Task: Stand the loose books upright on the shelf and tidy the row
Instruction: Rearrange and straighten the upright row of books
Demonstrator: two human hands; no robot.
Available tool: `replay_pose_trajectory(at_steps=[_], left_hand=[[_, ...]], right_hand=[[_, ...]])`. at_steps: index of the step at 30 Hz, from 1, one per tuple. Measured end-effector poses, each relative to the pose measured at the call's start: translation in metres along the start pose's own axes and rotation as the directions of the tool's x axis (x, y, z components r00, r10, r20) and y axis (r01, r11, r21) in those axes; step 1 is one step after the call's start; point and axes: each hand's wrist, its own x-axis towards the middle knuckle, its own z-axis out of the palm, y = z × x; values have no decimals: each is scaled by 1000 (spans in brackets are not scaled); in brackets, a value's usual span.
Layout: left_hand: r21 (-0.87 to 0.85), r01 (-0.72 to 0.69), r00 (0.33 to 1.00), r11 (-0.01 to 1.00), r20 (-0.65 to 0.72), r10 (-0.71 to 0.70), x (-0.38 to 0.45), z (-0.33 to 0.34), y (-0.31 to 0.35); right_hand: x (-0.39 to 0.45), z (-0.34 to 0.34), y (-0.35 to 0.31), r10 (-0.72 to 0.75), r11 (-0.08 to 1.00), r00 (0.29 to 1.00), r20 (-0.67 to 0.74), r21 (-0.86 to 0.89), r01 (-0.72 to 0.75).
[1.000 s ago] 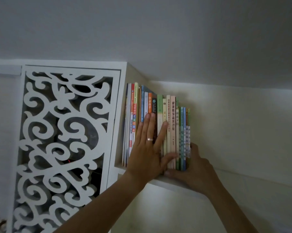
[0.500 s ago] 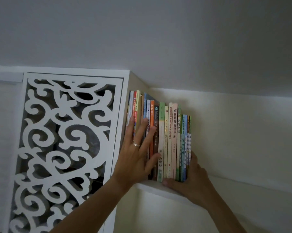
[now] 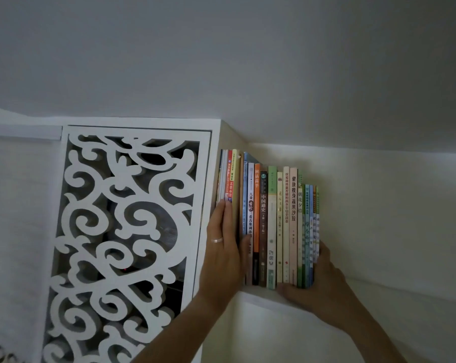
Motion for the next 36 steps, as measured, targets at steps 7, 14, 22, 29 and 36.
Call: replay_pose_trajectory(at_steps=[7, 14, 22, 29, 36], left_hand=[[89, 150, 983, 985, -116, -139, -17, 14, 16], [159, 127, 987, 979, -116, -110, -7, 12, 10], [90, 85, 984, 992, -165, -69, -6, 19, 6], [8, 179, 965, 984, -199, -173, -10, 21, 7], [70, 157, 969, 985, -206, -140, -7, 17, 16]], right_hand=[[-2, 1, -5, 12, 1000, 1000, -8, -27, -12], [-5, -1, -6, 0, 1000, 1000, -3, -15, 0], [-6, -3, -7, -12, 1000, 1000, -2, 10, 13], [-5, -4, -6, -34, 999, 999, 9, 16, 34], [-5, -2, 0, -55, 998, 998, -8, 31, 55]])
